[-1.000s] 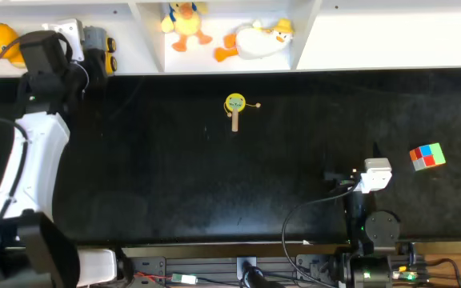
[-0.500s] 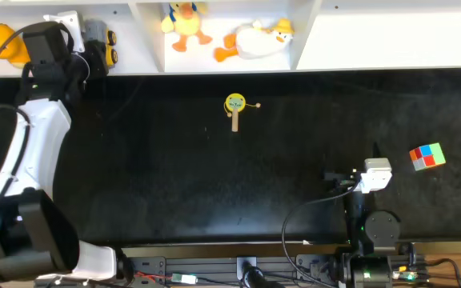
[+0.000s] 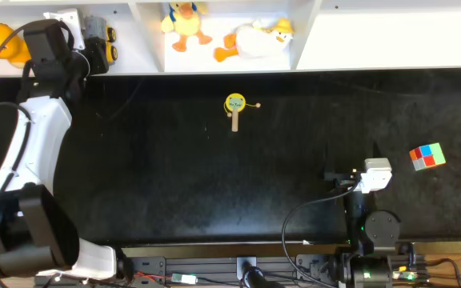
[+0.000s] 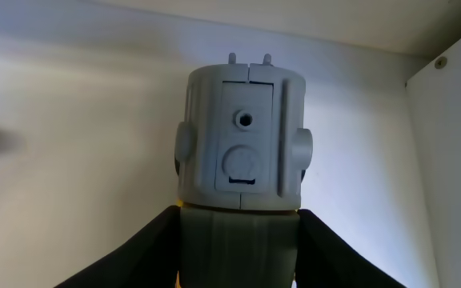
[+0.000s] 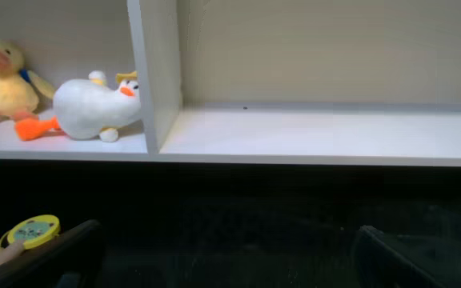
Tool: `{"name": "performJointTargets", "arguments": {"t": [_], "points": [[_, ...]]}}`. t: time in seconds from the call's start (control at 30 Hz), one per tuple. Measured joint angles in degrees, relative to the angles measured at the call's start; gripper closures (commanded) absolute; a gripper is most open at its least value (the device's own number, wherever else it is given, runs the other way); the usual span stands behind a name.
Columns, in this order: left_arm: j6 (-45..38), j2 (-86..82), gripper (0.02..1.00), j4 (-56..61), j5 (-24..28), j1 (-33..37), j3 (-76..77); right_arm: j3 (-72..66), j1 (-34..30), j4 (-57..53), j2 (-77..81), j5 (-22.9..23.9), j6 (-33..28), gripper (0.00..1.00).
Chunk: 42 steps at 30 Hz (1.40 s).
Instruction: Store Toys
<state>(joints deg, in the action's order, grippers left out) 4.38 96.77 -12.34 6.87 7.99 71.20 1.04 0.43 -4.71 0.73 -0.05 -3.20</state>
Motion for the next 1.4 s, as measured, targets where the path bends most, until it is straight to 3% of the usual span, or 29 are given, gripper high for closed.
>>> {"name": "performJointTargets", "arguments": {"t": [0.27, 0.47, 0.6, 1.07, 1.4], "points": [[0.02, 0.02, 0.421, -0.02, -0.02, 0.00, 0.00, 0.00, -0.02, -0.02, 0.00, 0.00, -0.02, 0.005], [0.09, 0.02, 0.134, -0.66, 0.00, 0.00, 0.00, 0.00, -0.02, 0.00, 0.00, 0.00, 0.00, 0.005], [0.04, 0.02, 0.020, -2.25, -0.07, -0.11, 0.00, 0.00, 0.00, -0.02, 0.00, 0.00, 0.00, 0.009], [-0.28, -5.07, 0.020, -9.03, -4.46, -2.67, -0.48, 0.00, -0.02, 0.02, 0.00, 0.02, -0.02, 0.005], [-0.26, -18.29, 0.020, -9.14, -5.22, -2.67, -14.82, 0.00, -0.02, -0.02, 0.00, 0.00, 0.00, 0.009]]}}
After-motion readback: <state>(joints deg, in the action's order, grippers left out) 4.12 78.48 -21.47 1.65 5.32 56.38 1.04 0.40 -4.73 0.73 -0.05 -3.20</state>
